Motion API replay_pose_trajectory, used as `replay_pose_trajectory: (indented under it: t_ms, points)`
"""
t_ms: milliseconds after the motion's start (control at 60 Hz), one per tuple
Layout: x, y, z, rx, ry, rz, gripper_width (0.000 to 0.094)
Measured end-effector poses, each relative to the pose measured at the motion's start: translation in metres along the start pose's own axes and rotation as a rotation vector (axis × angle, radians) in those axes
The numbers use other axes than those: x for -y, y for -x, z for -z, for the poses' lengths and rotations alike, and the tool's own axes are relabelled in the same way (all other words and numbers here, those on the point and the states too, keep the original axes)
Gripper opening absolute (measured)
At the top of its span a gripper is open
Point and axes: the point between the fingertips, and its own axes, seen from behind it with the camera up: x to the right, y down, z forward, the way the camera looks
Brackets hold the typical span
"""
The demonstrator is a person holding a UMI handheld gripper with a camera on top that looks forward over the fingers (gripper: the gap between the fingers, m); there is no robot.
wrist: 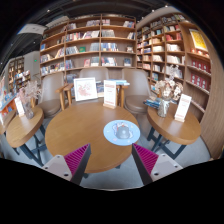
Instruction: Arrange mouse
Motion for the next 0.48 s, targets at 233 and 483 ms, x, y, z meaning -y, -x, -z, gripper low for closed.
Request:
replay_pose_trajectory:
  t_ms: [233, 483]
  points:
    - [-0.023, 0.016, 0.031, 0.028, 0.004, 0.022, 0.0851]
    - [-0.026, 0.034, 0.038, 0.066, -0.012, 0.061, 0.0852]
